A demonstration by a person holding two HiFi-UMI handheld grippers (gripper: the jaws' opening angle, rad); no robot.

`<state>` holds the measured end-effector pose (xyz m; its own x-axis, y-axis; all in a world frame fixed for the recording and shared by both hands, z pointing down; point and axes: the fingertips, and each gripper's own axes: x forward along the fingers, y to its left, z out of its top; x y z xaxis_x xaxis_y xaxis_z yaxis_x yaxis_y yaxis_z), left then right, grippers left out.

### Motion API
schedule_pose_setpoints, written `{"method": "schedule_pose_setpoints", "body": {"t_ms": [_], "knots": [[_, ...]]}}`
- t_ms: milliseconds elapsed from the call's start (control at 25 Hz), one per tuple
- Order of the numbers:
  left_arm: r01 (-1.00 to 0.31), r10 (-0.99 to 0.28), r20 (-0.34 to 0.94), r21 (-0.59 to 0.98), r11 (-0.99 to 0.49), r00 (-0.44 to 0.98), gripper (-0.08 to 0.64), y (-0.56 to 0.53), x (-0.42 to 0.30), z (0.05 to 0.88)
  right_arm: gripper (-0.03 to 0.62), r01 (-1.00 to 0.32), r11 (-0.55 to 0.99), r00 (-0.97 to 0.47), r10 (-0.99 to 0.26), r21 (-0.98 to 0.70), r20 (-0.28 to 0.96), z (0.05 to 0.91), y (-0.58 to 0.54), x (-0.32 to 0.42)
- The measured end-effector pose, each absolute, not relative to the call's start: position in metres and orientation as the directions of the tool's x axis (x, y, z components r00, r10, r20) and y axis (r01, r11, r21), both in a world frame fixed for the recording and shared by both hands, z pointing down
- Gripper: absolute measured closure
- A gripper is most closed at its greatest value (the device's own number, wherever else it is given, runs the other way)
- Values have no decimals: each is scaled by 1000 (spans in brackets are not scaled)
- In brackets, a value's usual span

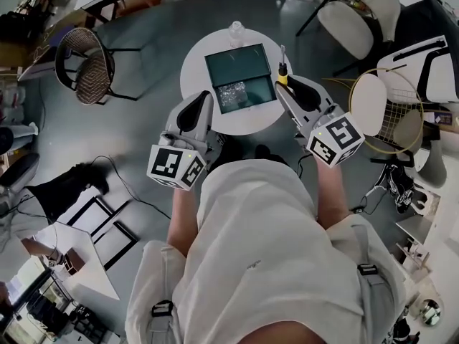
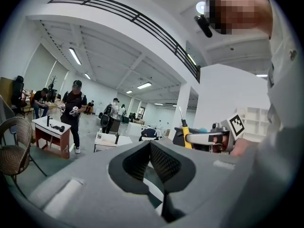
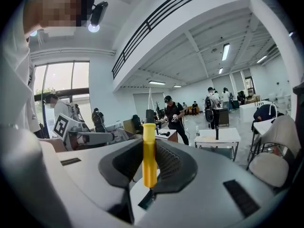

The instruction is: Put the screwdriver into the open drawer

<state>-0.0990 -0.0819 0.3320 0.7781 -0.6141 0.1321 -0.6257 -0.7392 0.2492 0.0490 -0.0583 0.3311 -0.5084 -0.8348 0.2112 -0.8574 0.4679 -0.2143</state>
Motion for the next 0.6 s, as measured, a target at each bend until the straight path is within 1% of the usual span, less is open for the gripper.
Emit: {"method": "schedule_pose_setpoints", "body": {"t_ms": [400, 600], "knots": [[-560, -537, 160, 271, -783, 828, 549, -128, -122, 352, 506, -895, 394, -442, -851, -212, 283, 356, -94, 27], [-552, -524, 176, 281, -785, 833, 549, -140, -114, 359, 506, -891, 393, -450, -834, -229, 318, 369, -101, 31]]}}
